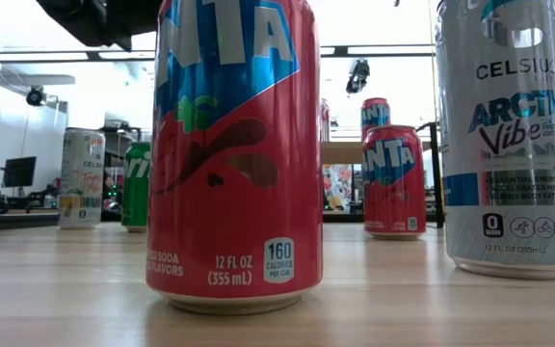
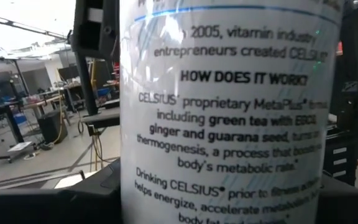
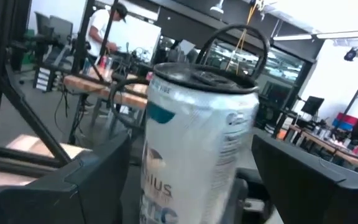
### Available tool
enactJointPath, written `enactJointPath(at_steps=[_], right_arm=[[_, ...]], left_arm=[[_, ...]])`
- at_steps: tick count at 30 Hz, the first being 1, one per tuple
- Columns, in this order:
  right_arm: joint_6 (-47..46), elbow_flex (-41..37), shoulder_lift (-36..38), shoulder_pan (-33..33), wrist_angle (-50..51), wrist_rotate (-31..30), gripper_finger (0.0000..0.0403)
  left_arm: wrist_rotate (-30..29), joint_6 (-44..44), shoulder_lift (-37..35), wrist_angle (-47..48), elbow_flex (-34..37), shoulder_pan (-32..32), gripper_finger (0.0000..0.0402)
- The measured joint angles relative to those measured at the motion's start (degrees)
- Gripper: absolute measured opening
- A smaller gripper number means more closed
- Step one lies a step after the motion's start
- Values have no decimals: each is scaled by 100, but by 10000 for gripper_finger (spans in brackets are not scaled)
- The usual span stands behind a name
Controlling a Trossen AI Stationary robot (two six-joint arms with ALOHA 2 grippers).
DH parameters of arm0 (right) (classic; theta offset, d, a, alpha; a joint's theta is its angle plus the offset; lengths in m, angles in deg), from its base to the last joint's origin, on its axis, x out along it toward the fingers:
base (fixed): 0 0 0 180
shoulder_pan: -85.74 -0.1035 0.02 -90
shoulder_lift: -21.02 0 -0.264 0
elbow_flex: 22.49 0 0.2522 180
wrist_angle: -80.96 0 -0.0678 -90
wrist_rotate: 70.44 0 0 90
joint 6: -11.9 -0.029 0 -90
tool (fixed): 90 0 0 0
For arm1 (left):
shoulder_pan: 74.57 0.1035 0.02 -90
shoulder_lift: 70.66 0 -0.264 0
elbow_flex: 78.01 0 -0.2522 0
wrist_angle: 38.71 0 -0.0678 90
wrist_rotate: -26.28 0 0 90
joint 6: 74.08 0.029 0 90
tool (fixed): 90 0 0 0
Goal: Place canned beverage on shelf
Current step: Put the top white blue soda can on the shelf
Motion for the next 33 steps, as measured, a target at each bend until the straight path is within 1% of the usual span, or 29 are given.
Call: enactJointPath(at_steps=[4, 9, 11, 15, 16, 19, 21, 30, 33], right_arm=[[18, 177, -165, 3, -53, -2, 325], [5, 241, -217, 3, -45, 0, 321], [-38, 229, -185, 3, -69, 0, 304], [-153, 203, -171, 5, -76, 4, 239], [-179, 201, -167, 5, -69, 2, 232], [-266, 201, -179, 17, 18, -18, 232], [-304, 200, -187, 32, 64, -16, 232], [-362, 177, -179, 51, 11, -17, 232], [-343, 186, -149, 51, 12, -102, 232]], left_arm=[[6, -22, 212, -50, -132, -12, 222], [26, -26, 274, -30, -163, -20, 222], [29, -38, 271, -56, -163, -20, 222], [37, -47, 234, -7, -161, -20, 223], [33, -70, 234, -7, -161, -20, 231], [-6, -132, 230, -51, -159, -20, 266], [-11, -195, 230, -64, -176, -18, 279], [-13, -334, 228, 91, -172, -18, 288], [-13, -447, 228, 159, -170, -11, 288]])
